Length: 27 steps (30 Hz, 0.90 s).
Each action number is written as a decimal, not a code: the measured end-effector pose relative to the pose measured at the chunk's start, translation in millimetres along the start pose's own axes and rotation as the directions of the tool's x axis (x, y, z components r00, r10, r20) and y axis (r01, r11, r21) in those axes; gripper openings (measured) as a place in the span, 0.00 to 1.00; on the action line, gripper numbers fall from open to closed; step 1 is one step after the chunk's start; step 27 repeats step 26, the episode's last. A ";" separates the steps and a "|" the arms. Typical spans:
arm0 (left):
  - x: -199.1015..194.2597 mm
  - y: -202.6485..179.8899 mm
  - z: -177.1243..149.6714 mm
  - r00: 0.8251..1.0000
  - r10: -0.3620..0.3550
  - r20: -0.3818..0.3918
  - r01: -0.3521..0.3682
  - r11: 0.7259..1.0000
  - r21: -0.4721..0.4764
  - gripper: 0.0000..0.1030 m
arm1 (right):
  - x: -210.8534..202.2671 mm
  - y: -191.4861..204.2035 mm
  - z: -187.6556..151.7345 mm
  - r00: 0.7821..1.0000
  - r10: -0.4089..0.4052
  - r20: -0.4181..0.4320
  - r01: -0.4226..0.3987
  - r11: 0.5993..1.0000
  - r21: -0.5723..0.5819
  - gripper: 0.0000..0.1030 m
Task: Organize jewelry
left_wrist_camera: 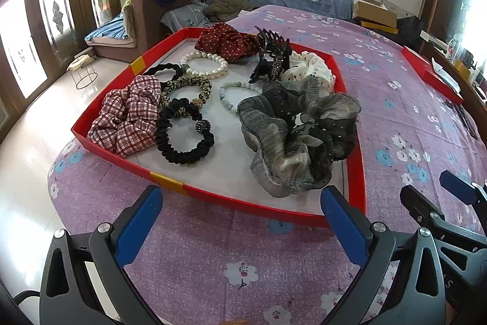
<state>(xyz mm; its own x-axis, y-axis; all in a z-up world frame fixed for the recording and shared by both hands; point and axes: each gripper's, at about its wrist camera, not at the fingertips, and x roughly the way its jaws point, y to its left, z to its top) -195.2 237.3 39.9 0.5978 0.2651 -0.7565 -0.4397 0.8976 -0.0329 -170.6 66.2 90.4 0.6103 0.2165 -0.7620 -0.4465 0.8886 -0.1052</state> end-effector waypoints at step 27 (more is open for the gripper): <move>-8.6 -111.2 12.2 0.999 -0.032 -0.026 0.036 0.980 0.195 1.00 | -12.6 -114.3 -23.4 1.000 0.000 0.030 -0.006 0.978 0.206 0.76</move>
